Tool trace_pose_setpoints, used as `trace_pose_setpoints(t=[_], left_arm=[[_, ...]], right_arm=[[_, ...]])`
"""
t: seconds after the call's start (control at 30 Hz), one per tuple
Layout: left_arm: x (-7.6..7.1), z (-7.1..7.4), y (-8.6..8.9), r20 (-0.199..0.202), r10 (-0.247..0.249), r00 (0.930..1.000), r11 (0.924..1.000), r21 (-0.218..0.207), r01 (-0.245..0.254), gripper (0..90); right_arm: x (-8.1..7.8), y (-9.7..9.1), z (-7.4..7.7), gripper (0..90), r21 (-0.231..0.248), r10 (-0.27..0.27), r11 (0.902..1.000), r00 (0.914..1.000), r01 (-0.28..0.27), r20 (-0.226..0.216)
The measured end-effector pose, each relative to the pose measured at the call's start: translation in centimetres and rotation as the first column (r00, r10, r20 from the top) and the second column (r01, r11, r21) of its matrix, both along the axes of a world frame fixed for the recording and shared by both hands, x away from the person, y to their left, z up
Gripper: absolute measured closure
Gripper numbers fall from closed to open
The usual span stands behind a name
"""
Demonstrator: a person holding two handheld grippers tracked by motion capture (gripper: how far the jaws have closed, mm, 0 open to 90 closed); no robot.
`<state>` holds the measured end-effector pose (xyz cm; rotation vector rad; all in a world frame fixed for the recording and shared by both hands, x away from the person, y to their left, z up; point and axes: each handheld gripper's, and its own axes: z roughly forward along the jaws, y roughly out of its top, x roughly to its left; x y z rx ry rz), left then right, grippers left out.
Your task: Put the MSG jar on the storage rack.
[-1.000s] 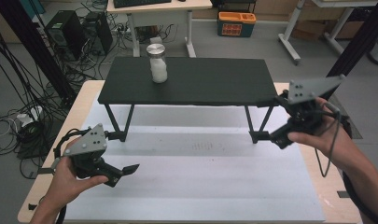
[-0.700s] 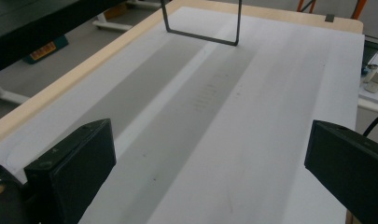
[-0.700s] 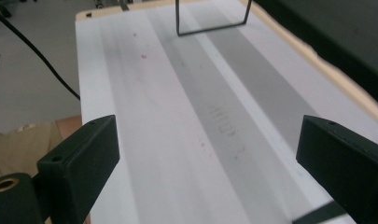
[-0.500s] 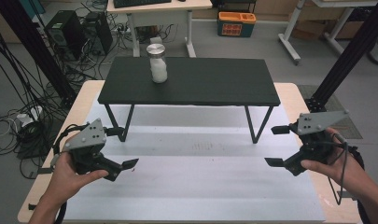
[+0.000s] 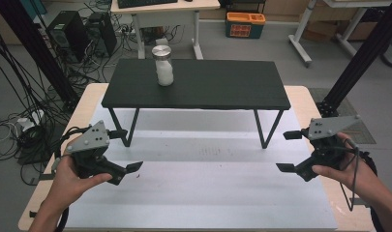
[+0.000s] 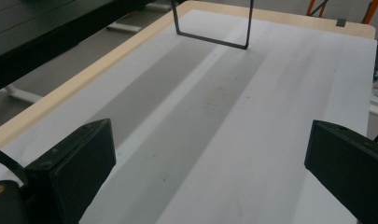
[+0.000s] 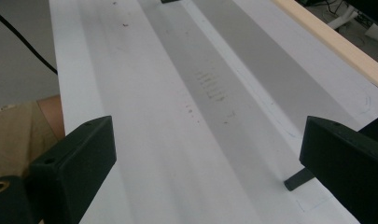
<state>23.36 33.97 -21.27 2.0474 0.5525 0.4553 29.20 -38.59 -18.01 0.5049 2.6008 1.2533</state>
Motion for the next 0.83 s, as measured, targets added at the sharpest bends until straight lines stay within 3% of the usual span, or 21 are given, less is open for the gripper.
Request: trace_pose_setpoints(t=[0.83], left_arm=[[-0.01, -0.06, -0.08, 0.016, -0.014, 0.9998, 0.9998, -0.012, 0.014, 2.4]], right_arm=[[0.77, 0.31, -0.39, 2.7, 0.01, 0.018, 0.9998, 0.9998, -0.018, -0.006]])
